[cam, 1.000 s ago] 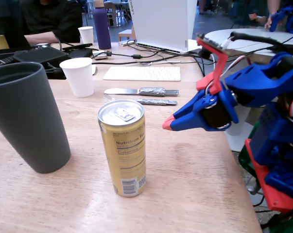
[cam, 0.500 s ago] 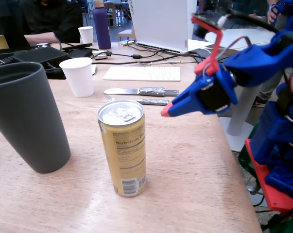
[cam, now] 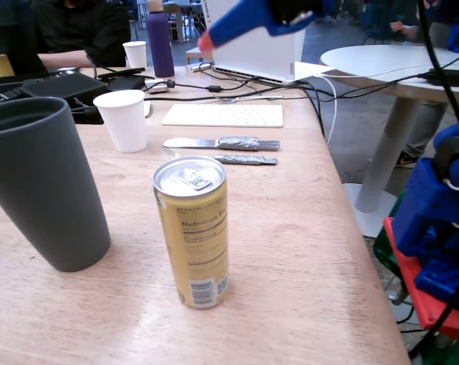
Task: Grab the fork and place it in gray glass
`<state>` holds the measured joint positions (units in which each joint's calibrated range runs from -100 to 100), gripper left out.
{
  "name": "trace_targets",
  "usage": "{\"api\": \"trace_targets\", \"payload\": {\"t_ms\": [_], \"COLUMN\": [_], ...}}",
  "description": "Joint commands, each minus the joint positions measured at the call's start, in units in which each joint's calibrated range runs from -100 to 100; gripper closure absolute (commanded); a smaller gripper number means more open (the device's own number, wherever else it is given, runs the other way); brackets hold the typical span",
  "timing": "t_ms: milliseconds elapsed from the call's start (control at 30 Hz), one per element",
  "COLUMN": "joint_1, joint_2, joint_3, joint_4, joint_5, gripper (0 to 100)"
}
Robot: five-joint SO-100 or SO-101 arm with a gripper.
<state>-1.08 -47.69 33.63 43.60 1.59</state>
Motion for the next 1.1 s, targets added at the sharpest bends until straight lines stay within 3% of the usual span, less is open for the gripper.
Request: {"api": "trace_targets", "payload": {"t_ms": [0,100,1067], "joint_1": [1.2,1.1,-0.4], "joint_2": [0.0,-0.2,0.0], "joint_3": [-3.3,-3.3,-2.1], "joint_4": [11.7,18.1,18.1], "joint_5": [0.4,-0.1,0.3], "gripper": [100,100,100]}}
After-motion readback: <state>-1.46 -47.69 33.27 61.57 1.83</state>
